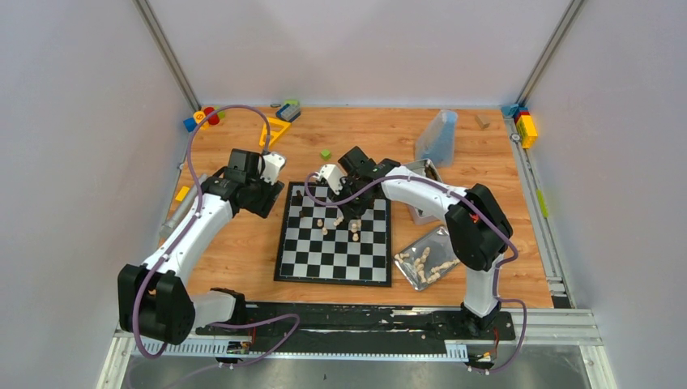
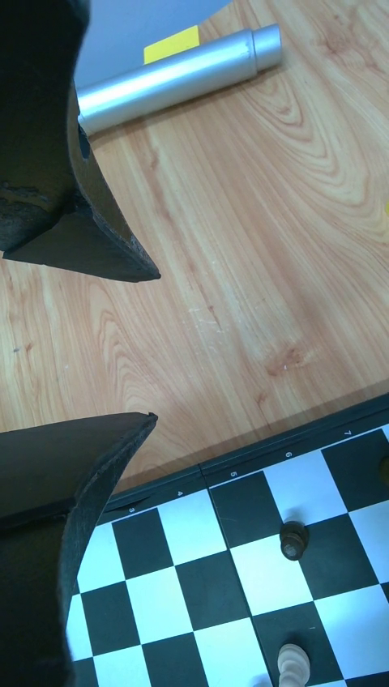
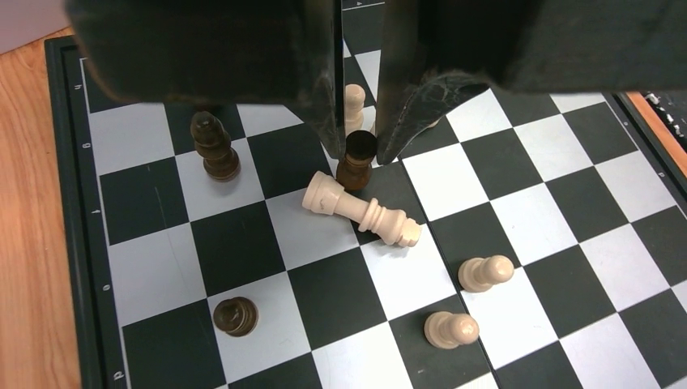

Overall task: Set up the chess pieces on the board
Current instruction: Pick up the chess piece from the chessboard, then place the chess piece on the chessboard.

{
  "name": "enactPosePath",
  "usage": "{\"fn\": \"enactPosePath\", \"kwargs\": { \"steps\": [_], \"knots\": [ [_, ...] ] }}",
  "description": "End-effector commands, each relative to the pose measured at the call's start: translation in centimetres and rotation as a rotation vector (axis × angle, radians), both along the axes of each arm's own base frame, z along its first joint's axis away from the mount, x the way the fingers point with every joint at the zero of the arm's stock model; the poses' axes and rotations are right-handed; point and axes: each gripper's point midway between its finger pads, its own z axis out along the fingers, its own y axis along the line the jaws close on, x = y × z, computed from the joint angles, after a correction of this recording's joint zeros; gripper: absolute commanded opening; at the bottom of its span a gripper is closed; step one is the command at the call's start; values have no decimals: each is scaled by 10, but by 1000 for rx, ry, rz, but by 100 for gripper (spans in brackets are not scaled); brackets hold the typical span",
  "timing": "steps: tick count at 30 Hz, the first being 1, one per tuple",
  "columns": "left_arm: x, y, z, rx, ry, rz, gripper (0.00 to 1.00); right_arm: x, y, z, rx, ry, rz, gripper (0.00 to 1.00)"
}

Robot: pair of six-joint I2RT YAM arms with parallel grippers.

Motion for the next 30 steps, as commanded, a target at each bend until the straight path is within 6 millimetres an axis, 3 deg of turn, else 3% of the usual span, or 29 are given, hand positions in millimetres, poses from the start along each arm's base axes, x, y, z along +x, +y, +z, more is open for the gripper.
{"fn": "enactPosePath", "kwargs": {
  "steps": [1,11,20,25,30],
  "knots": [
    [4,2,12,-14,-50,23,69,6,12,35,62,-53,13,8],
    [6,2,17,-18,-75,25,68,14,0,77,86,-135,-6,5],
    [15,-24,29,-111,-87,-91,69,58,-38,118,124,-204,-133,6],
    [21,-44,38,-178,-78,-178,79,83,-64,109,110,-185,-209,6],
    [21,-66,44,-277,-59,-259,81,100,-80,89,80,-145,-254,6]
  ]
}}
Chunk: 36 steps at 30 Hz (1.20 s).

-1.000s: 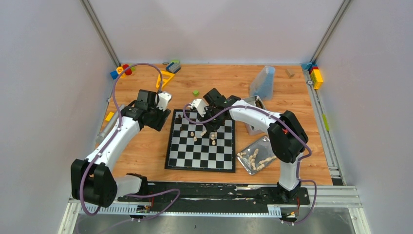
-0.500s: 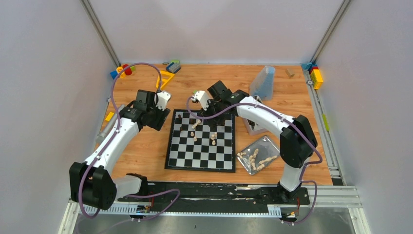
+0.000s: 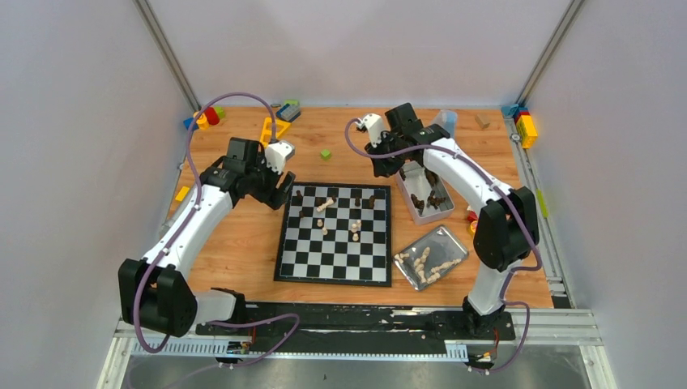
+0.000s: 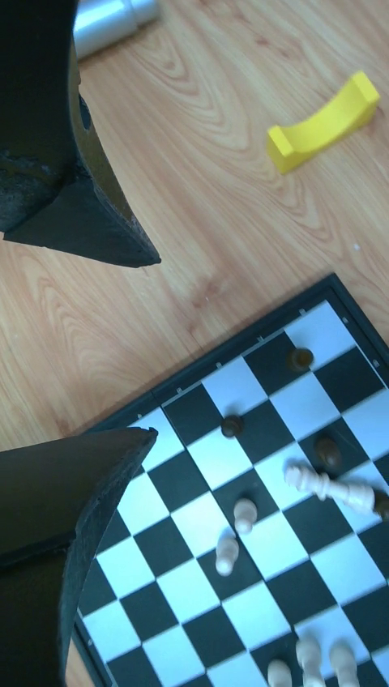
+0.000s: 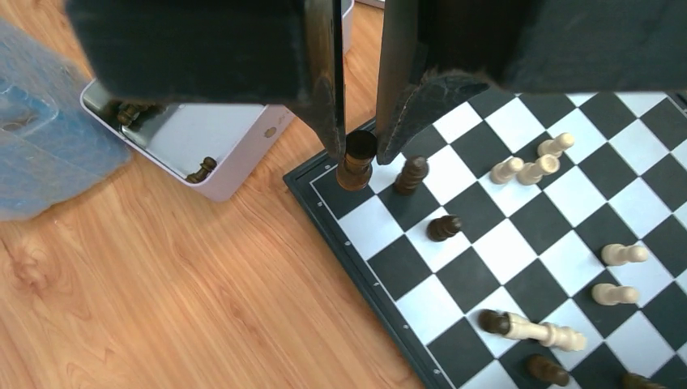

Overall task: Set up the chess pieces on the board
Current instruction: Place the chess piece on the chessboard.

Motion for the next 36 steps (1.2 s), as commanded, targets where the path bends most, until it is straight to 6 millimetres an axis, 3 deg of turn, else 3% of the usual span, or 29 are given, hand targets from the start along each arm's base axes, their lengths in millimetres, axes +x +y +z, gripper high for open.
{"fn": "enactPosePath", "kwargs": {
  "steps": [1,15,28,32,36],
  "knots": [
    [4,-27,21,-118,-28,-112,81,15,-4,-10,-12,18,-8,6],
    [-6,-22,23,-133,-99,-91,81,13,-13,-74,-120,154,-29,6],
    [-5,-23,21,-133,-96,-98,81,16,-12,-98,-143,189,-26,7],
    [-5,-22,22,-127,-99,-97,81,17,-14,-97,-155,182,-36,20],
    [-3,-20,23,-112,-106,-92,82,18,-16,-78,-140,142,-49,41]
  ]
}}
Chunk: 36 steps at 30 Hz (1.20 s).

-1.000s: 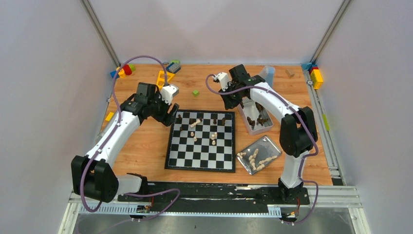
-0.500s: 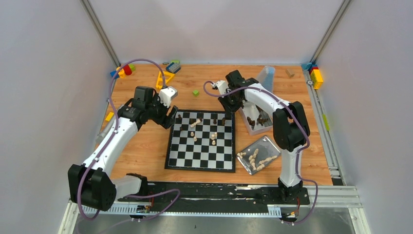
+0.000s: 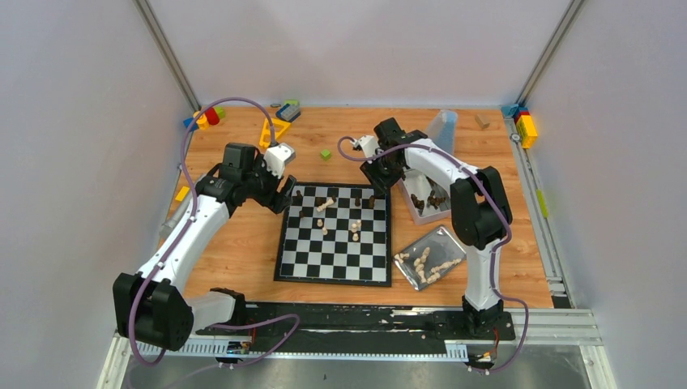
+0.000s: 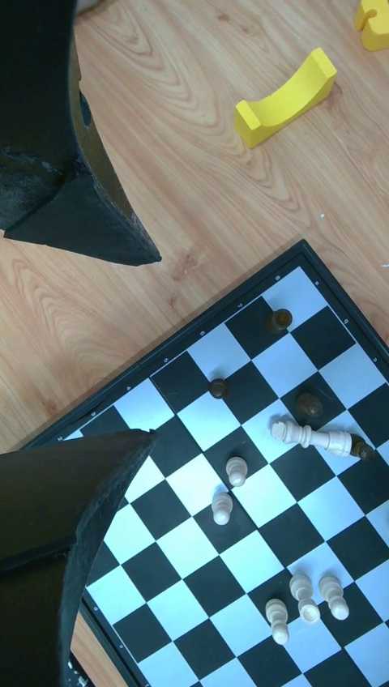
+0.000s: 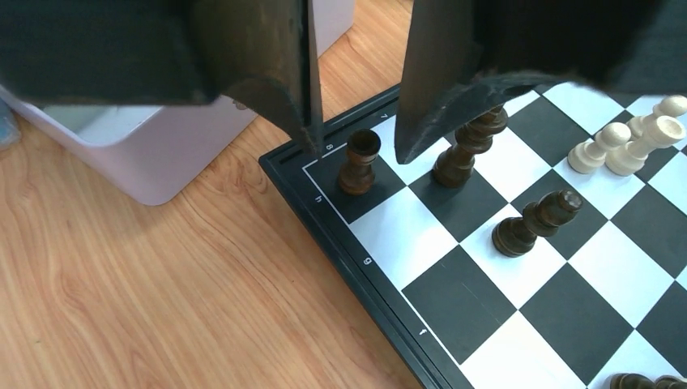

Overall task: Set up the chess pieces on the board
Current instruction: Place the chess piece on the chessboard, then pick up the chess piece from the chessboard.

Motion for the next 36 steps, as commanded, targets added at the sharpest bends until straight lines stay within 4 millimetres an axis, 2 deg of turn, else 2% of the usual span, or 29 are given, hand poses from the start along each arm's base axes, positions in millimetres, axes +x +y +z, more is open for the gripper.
{"fn": "enactPosePath", "kwargs": {
  "steps": [1,5,10,14,19,26,31,36],
  "knots": [
    [7,2,11,7,-55,-3,83,11,2,28,16,-89,-3,45],
    [8,3,2,31,-48,-30,83,13,2,60,45,-156,-8,59],
    [17,2,-14,58,-45,-62,81,11,2,98,94,-227,-13,59],
    [25,-6,-36,84,-1,-93,69,4,-3,114,111,-257,-13,59],
    [32,-18,-63,104,88,-110,62,-4,-18,115,107,-257,-38,57],
    [33,-30,-85,125,154,-129,58,-14,-34,110,125,-243,-70,54],
    [37,-30,-86,132,157,-109,57,-16,-37,107,135,-233,-78,53],
    [54,-25,-71,153,96,-49,55,-18,-39,103,142,-225,-81,52]
  ]
}}
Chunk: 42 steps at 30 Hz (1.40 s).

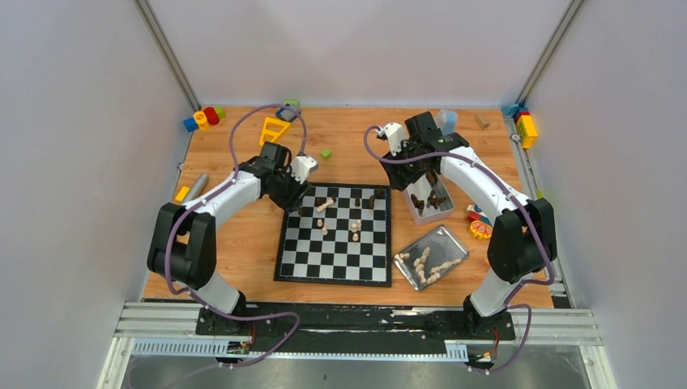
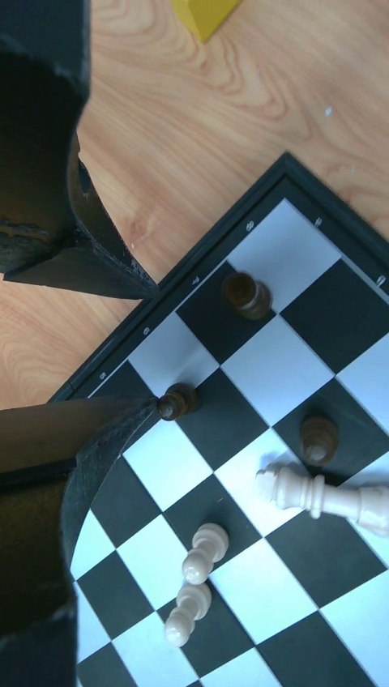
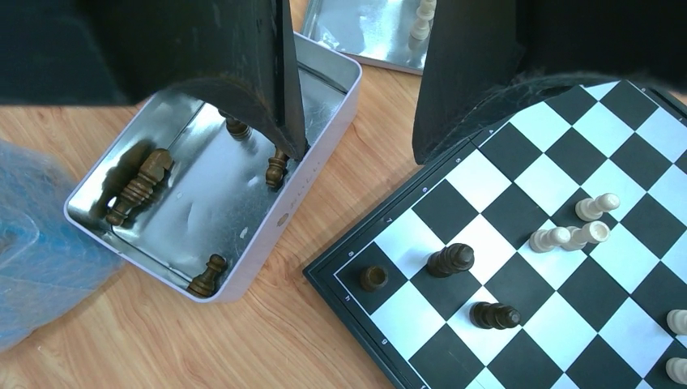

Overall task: Set up the chess pieces on the board
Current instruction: Pick up the chess piece from the chessboard.

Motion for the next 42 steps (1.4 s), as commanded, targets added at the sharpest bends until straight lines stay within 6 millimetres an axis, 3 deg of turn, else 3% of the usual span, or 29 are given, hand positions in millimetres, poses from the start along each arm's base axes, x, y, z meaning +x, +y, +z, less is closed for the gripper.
{"fn": "enactPosePath", "kwargs": {
  "steps": [1,9,15,22,25,34,42],
  "knots": [
    [30,-5,31,-16,-111,45,55,4,5,20,58,-62,0,52],
    [50,-9,42,-15,-135,65,54,4,5,18,58,-56,3,52],
    [62,-12,31,0,-98,84,52,2,5,12,56,-40,6,51],
    [61,-17,17,-7,-35,71,51,1,5,8,54,-34,11,50],
    [60,-18,12,-3,-16,70,47,2,5,6,53,-32,12,50],
    [65,-20,9,-2,-2,64,22,4,6,2,51,-23,15,50],
    [81,-16,11,28,-40,108,16,4,7,0,50,-18,16,50]
  ]
}}
